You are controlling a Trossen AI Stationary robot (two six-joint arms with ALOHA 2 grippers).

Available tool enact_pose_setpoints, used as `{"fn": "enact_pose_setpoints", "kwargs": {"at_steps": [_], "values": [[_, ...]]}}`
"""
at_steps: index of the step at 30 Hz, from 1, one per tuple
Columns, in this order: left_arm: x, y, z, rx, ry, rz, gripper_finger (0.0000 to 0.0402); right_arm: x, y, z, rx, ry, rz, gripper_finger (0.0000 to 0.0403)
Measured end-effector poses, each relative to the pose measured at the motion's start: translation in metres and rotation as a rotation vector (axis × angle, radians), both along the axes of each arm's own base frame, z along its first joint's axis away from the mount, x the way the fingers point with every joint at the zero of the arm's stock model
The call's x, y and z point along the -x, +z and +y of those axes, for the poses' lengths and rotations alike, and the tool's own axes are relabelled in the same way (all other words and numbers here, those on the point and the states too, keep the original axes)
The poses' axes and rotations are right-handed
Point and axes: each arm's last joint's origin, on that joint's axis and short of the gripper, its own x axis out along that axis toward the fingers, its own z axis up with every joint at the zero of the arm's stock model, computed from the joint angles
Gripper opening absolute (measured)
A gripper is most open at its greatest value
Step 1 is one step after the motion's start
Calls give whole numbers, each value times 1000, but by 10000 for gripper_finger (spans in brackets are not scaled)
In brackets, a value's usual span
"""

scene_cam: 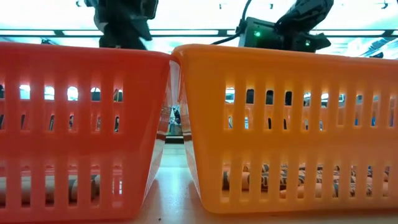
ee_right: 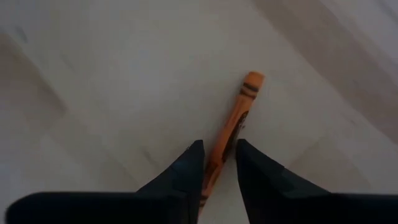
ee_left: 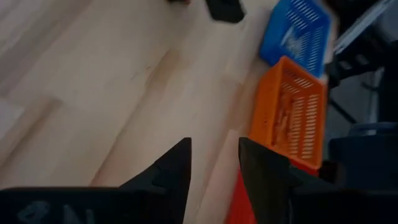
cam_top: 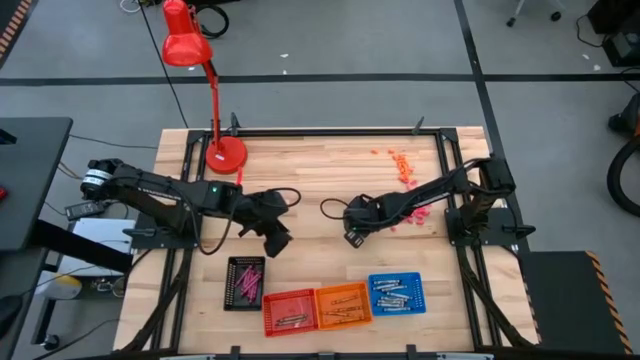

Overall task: Sort crayons
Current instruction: Put the orange crayon into the orange bin

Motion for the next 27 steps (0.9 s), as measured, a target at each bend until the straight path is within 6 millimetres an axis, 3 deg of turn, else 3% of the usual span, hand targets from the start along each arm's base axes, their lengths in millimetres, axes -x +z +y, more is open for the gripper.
{"fn": "enact_pose_setpoints", "kwargs": {"at_steps": [12, 18, 27], "values": [[-11, 11, -23, -10, -100, -188, 144, 3, 6, 16, -5, 180, 54, 28], [-20, -8, -32, -227, -151, -142, 144, -5, 22, 20, -46, 297, 15, 29], [-37, -37, -25, -382, -193, -42, 144, -14, 34, 32, -51, 347, -34, 31]]}}
